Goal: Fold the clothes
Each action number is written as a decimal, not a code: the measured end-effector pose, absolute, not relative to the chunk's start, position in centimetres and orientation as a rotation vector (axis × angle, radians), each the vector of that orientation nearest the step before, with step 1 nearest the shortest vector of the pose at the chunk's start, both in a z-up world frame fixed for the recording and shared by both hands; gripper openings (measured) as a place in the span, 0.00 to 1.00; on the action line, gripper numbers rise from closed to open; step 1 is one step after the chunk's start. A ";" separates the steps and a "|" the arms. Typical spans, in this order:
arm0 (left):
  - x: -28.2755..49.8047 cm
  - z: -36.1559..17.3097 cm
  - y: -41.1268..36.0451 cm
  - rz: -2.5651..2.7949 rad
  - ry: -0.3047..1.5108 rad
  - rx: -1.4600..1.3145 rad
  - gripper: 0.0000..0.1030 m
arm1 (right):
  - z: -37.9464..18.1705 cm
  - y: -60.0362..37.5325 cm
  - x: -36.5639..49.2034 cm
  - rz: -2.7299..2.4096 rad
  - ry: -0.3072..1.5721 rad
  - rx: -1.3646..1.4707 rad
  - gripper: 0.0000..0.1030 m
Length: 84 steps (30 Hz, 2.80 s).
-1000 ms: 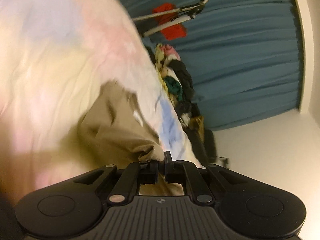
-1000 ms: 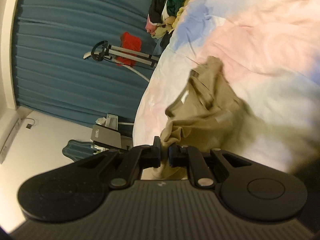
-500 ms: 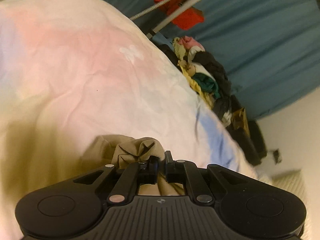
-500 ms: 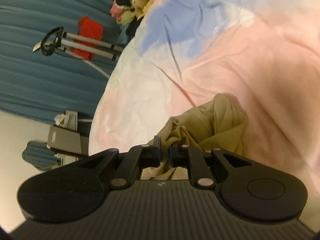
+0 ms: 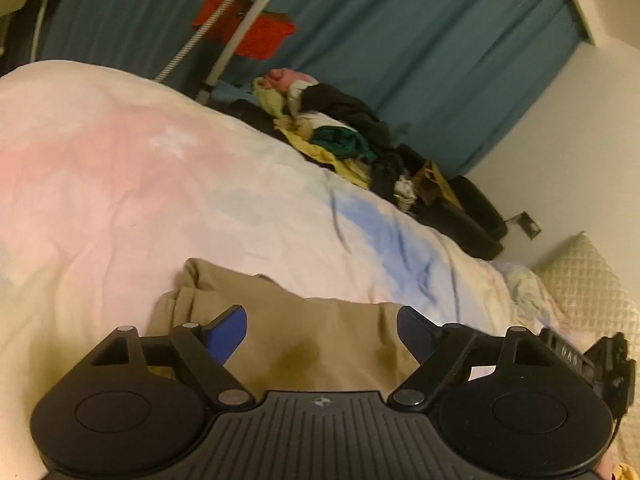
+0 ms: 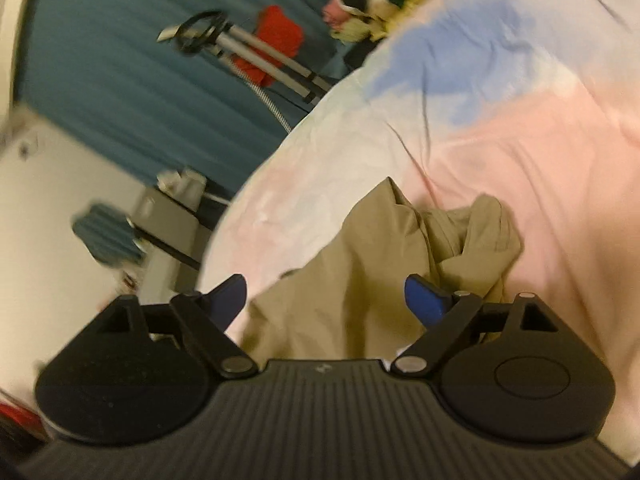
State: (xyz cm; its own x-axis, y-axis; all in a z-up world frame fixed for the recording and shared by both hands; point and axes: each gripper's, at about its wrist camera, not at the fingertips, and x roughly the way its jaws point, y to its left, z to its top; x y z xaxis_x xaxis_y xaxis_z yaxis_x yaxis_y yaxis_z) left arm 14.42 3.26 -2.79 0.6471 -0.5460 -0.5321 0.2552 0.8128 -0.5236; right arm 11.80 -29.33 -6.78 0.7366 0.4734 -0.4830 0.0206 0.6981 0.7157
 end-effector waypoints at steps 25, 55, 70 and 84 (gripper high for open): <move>9.2 -2.3 -1.0 -0.400 0.678 -0.009 0.80 | -5.6 -21.6 8.3 0.204 0.636 0.185 0.52; 7.4 -11.3 8.5 -0.303 1.155 -1.045 0.77 | -14.3 -26.1 1.4 0.079 0.875 1.298 0.82; 7.5 -8.1 9.5 -0.257 1.012 -1.178 0.24 | -10.2 -27.0 1.0 -0.016 0.623 1.243 0.17; 16.3 4.5 -8.4 -0.482 1.020 -1.113 0.23 | 3.3 -41.4 2.4 -0.082 0.383 1.214 0.16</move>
